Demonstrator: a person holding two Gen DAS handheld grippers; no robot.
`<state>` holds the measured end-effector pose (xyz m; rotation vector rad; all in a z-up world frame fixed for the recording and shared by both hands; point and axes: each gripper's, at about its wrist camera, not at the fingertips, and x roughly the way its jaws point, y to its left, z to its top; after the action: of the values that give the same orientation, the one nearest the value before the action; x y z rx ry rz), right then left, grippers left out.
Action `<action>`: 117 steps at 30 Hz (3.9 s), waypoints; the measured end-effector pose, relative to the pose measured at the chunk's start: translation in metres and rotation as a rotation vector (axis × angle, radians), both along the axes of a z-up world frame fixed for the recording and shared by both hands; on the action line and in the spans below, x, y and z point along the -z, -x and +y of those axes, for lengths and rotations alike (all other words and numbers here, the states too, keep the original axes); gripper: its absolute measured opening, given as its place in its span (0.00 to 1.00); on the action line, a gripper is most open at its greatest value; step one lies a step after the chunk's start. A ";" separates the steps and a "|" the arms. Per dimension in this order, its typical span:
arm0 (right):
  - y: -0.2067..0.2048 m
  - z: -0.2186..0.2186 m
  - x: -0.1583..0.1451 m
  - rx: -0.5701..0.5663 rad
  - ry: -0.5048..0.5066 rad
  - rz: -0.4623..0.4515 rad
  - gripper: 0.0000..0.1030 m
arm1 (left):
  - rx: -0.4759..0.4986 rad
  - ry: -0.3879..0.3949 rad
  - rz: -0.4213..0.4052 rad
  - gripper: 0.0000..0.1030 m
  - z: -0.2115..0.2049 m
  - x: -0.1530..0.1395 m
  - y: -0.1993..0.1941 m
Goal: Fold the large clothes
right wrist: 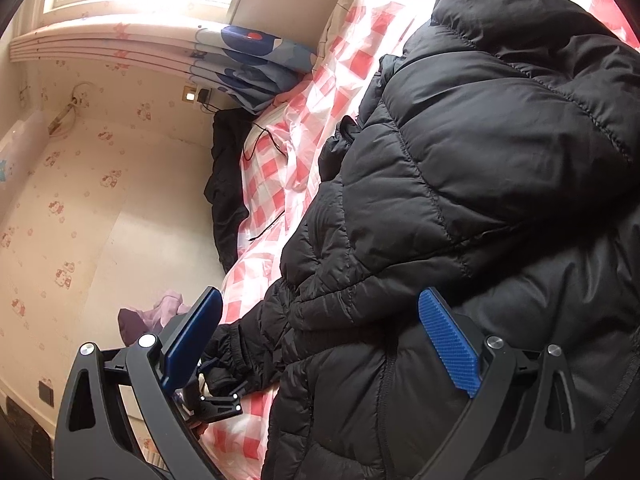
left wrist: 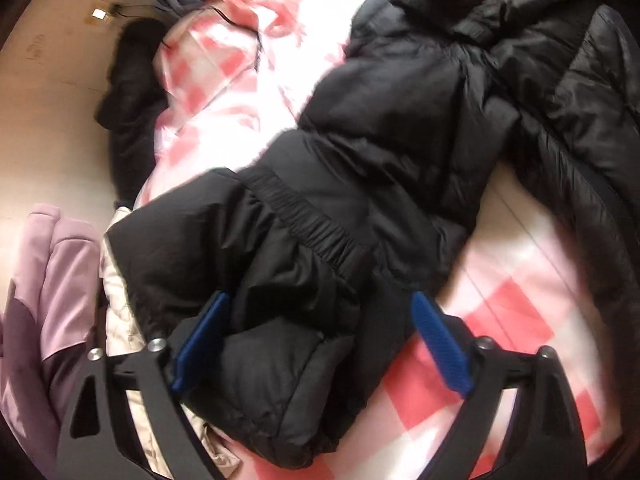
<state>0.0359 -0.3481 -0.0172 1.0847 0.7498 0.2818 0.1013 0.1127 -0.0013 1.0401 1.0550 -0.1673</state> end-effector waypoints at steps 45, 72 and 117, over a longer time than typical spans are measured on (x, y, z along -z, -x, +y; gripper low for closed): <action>0.003 -0.003 0.004 0.017 -0.074 0.003 0.92 | -0.420 0.383 -0.010 0.04 0.032 -0.053 -0.009; -0.010 0.039 -0.019 -0.264 -0.334 -0.166 0.93 | 0.099 1.294 0.123 0.02 -0.219 -0.149 0.023; -0.020 -0.096 -0.027 0.138 0.376 -0.108 0.09 | -0.441 1.330 0.023 0.84 -0.125 -0.003 -0.021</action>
<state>0.0559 -0.4439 0.0093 0.7540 0.5990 0.0756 0.1219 -0.0121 0.0021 -0.3903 0.8902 -0.4359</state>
